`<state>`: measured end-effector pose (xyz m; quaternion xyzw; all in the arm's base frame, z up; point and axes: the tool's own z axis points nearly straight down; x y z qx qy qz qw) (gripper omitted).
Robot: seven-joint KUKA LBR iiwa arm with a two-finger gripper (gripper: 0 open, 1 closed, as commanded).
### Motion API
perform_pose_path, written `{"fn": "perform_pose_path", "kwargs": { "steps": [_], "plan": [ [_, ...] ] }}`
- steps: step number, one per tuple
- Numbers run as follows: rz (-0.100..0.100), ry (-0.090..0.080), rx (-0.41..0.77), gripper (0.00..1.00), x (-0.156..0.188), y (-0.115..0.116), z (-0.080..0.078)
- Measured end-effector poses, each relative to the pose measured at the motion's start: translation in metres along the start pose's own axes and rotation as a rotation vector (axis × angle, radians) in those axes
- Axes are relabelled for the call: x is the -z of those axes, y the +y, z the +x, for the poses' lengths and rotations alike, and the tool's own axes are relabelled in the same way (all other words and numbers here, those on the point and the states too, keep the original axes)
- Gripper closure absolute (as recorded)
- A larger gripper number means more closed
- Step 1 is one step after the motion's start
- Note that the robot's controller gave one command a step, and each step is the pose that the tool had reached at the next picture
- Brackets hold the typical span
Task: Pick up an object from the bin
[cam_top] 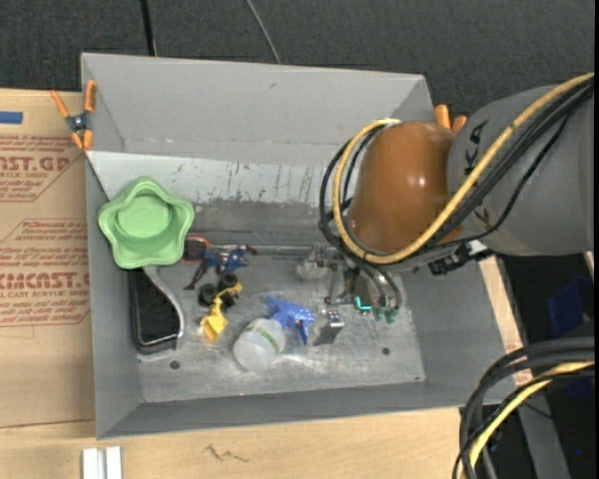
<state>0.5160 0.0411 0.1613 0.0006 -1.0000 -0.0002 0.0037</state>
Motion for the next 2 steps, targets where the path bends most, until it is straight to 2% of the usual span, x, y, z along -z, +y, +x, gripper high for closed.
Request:
{"fn": "perform_pose_path", "kwargs": {
  "steps": [1,2],
  "plan": [
    [-0.001,-0.008,-0.001,0.00,0.004,0.000,-0.002],
    [-0.001,-0.007,0.040,1.00,-0.084,0.043,-0.024]
  ]
}}
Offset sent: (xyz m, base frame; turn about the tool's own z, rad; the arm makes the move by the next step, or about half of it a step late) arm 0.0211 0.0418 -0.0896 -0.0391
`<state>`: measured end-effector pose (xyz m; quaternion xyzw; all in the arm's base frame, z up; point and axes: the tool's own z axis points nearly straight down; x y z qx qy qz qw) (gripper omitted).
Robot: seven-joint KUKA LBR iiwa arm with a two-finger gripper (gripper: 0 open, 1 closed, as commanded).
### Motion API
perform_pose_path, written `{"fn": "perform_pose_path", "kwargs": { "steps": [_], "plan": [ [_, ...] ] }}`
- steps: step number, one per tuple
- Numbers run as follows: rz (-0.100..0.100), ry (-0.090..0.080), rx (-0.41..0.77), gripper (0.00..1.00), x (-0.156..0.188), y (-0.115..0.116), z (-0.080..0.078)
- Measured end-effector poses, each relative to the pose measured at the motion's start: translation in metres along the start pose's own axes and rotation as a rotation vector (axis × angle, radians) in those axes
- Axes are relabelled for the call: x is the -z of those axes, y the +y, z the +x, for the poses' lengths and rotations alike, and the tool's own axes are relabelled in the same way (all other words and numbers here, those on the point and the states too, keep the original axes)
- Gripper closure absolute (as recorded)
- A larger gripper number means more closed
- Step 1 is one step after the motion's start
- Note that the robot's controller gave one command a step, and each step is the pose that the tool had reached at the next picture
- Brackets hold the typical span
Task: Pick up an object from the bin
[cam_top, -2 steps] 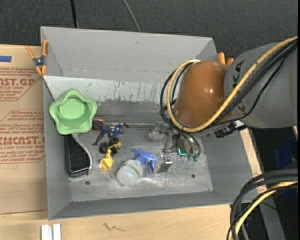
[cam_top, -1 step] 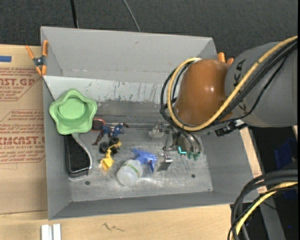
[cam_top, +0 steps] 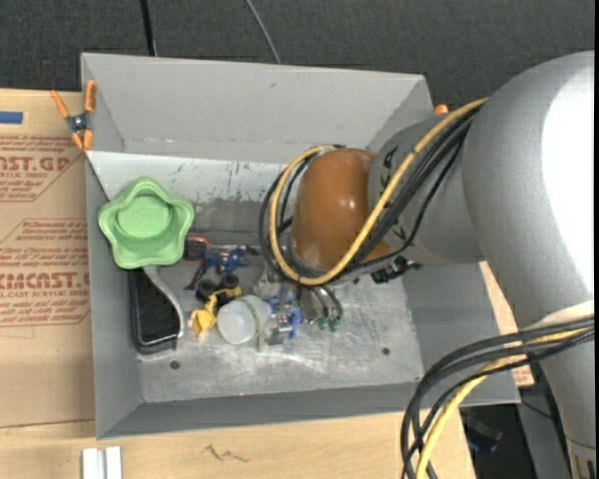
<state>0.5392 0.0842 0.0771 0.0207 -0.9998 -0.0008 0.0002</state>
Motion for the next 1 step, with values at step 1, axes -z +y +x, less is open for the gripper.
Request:
{"fn": "perform_pose_path", "kwargs": {
  "steps": [1],
  "plan": [
    [0.000,0.000,0.000,1.00,0.0000,0.0000,0.0000]
  ]
}}
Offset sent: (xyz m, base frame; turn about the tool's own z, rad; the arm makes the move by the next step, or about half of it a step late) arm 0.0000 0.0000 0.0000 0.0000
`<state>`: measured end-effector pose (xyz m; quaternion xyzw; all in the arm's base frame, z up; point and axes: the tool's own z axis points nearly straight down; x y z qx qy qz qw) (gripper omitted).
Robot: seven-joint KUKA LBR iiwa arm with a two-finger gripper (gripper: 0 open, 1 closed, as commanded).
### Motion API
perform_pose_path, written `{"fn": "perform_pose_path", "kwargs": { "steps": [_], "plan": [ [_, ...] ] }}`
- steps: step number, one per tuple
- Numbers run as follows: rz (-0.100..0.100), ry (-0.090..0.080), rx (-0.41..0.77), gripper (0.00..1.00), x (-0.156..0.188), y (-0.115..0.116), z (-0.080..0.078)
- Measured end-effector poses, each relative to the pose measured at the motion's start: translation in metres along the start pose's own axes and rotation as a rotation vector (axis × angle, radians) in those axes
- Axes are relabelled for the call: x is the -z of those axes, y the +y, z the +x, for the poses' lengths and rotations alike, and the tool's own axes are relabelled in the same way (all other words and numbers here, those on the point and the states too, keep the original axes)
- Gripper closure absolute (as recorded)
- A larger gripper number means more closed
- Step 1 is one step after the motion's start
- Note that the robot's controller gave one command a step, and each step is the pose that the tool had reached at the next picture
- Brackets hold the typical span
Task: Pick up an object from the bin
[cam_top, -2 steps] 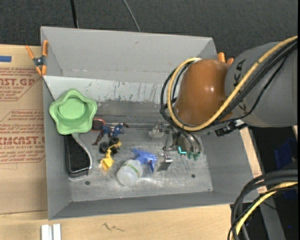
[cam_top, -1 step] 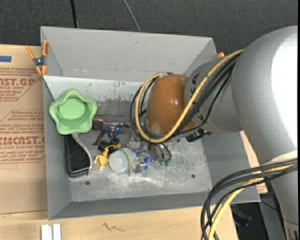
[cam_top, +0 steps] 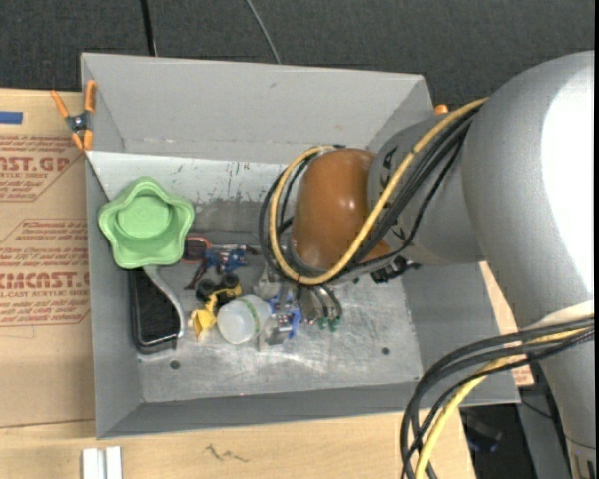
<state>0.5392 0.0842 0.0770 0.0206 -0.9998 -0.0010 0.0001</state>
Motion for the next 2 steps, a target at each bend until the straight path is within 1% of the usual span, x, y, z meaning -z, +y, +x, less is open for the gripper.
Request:
{"fn": "perform_pose_path", "kwargs": {
  "steps": [1,2],
  "plan": [
    [0.000,0.000,0.000,1.00,0.000,0.000,0.000],
    [0.001,0.006,0.003,0.00,0.042,0.002,0.000]
  ]
}}
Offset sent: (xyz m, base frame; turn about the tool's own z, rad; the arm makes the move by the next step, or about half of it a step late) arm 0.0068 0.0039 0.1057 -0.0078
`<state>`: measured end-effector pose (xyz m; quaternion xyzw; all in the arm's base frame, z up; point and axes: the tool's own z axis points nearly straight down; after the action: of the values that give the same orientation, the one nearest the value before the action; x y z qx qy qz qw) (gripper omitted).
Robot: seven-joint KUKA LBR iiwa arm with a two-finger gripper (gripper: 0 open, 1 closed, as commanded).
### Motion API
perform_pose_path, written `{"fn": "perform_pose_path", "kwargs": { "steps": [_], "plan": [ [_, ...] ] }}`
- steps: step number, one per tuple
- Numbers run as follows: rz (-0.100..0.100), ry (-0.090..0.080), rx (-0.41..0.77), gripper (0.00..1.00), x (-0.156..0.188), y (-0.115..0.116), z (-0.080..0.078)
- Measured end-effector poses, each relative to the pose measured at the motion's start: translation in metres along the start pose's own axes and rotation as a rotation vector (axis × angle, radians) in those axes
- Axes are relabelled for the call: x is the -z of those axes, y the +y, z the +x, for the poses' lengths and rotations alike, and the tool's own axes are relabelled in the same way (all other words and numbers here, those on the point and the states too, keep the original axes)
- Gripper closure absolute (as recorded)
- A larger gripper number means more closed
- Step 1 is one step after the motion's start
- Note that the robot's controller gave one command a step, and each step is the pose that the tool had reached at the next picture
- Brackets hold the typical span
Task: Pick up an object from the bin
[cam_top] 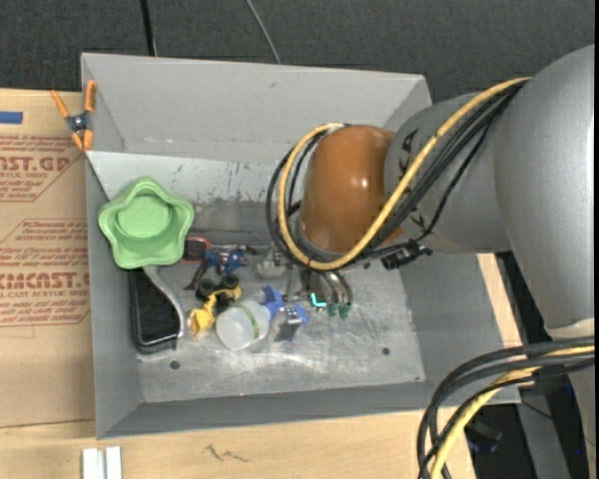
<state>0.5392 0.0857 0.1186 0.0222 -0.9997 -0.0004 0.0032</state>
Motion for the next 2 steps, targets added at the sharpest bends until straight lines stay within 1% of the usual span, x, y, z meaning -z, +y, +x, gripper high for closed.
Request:
{"fn": "perform_pose_path", "kwargs": {
  "steps": [1,2],
  "plan": [
    [0.000,-0.007,0.004,0.00,0.062,0.003,-0.006],
    [-0.001,-0.017,-0.078,1.00,-0.035,0.013,0.003]
  ]
}}
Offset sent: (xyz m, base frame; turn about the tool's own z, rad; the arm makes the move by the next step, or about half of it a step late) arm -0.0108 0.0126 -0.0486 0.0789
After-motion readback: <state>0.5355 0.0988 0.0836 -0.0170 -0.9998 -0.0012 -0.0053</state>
